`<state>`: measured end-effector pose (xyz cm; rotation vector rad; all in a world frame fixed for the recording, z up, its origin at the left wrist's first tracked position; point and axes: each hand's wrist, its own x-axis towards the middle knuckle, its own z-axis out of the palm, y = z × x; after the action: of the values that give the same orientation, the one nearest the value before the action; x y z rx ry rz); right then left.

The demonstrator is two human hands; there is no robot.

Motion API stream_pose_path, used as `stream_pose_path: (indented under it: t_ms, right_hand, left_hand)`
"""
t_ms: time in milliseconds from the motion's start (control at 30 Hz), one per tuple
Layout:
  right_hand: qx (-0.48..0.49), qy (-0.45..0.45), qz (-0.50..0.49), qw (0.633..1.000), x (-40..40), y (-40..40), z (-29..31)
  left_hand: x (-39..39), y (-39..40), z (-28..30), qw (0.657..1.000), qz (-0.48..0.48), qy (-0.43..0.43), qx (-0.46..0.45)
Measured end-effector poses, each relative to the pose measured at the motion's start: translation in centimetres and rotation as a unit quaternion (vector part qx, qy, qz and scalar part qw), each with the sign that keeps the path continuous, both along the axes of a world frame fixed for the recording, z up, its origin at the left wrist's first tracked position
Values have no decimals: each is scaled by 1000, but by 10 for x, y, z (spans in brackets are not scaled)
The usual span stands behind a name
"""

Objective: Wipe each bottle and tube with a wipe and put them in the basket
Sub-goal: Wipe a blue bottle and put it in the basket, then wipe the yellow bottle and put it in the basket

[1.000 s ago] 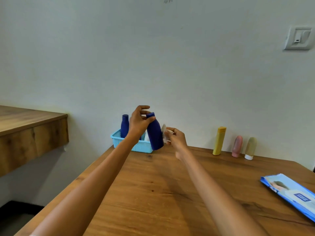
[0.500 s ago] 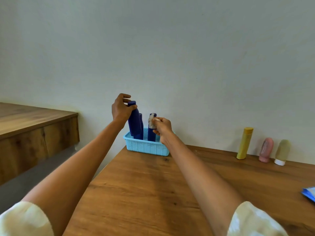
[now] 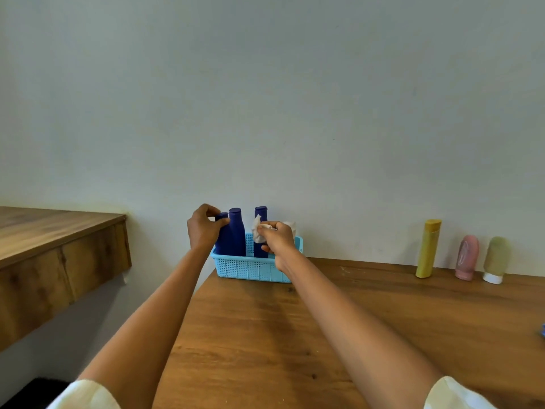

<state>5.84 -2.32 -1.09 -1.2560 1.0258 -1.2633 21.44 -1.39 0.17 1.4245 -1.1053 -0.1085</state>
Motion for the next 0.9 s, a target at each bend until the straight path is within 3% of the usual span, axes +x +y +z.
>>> stream_pose_path:
  t_ms: [300,467,667,767,900]
  right_hand:
    - [-2,-25,-9,1000,-14,8,-1]
    - [-20,-65,-47,997,-45,16,7]
    - [-102,-89,-157,978,-116,18,9]
    - [-137,-80,-203,966,-161,10,11]
    - [-174,-61,-273,944,-224,-4,14]
  left_hand:
    - [-7,8,8,988,27,-142,46]
    - [-49,17,2,983,62,-167,-40]
    - [-154,13,-9,973,2,-184,-140]
    - [-206,-2,-12,979,-49,-147,-134]
    - [-268,-24,-23,991,-110,-32,-75]
